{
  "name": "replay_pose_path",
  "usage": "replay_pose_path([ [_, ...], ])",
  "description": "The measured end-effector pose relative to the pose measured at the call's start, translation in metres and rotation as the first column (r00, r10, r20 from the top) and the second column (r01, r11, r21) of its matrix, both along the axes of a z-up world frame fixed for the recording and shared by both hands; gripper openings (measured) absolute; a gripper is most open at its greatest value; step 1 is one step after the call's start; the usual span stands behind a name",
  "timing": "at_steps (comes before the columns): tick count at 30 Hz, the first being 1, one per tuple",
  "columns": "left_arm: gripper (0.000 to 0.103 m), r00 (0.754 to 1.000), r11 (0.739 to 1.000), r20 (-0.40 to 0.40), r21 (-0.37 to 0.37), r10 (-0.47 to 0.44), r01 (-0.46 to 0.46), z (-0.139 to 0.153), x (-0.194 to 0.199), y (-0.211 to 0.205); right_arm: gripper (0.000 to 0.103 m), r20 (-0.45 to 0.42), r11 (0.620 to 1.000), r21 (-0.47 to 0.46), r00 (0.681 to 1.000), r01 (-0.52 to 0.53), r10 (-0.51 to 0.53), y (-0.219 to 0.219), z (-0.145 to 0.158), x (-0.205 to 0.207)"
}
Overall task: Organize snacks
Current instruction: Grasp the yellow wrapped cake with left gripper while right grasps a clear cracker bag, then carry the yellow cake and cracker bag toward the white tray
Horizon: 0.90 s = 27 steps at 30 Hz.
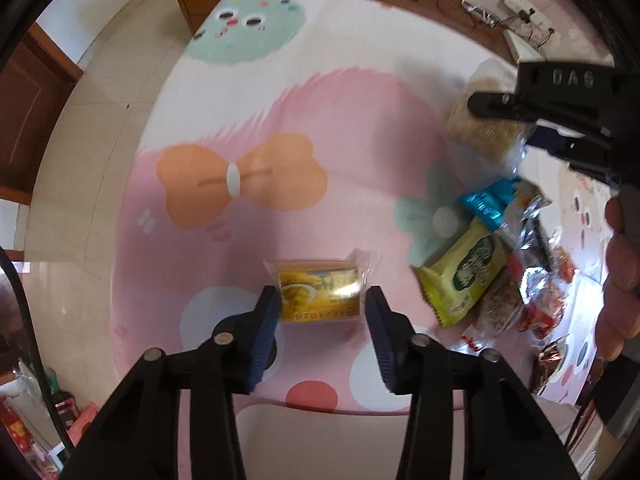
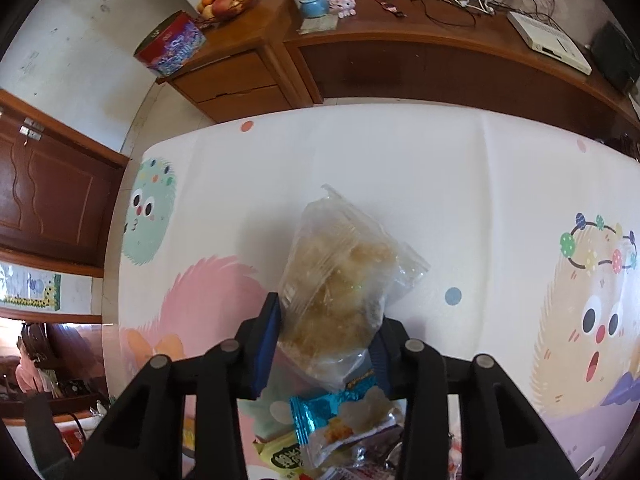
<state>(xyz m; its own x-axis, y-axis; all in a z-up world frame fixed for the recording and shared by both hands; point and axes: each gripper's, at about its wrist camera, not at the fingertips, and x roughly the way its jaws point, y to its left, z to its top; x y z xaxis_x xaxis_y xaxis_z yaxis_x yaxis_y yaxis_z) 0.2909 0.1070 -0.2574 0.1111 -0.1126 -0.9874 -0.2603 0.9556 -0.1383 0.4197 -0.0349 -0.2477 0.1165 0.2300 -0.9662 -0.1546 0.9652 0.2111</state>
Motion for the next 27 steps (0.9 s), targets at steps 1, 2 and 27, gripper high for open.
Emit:
replay_pose_path([
  [1, 0.039, 1.000, 1.000, 0.005, -0.003, 0.004, -0.004, 0.002, 0.000, 0.000, 0.039, 0.005, 1.000, 0.000, 1.000, -0.004, 0.004, -0.001, 0.002, -0.001],
  [2, 0.031, 1.000, 1.000, 0.013, -0.009, 0.008, -0.008, 0.003, 0.000, -0.001, 0.039, 0.012, 1.000, 0.000, 1.000, -0.009, 0.009, -0.001, 0.005, -0.003],
  [27, 0.069, 0.859, 0.841, 0.001, 0.203, -0.512, 0.501, 0.017, 0.008, -0.056, 0.038, 0.062, 0.997, 0.068, 0.997, -0.046, 0.042, -0.023, 0.045, -0.030],
])
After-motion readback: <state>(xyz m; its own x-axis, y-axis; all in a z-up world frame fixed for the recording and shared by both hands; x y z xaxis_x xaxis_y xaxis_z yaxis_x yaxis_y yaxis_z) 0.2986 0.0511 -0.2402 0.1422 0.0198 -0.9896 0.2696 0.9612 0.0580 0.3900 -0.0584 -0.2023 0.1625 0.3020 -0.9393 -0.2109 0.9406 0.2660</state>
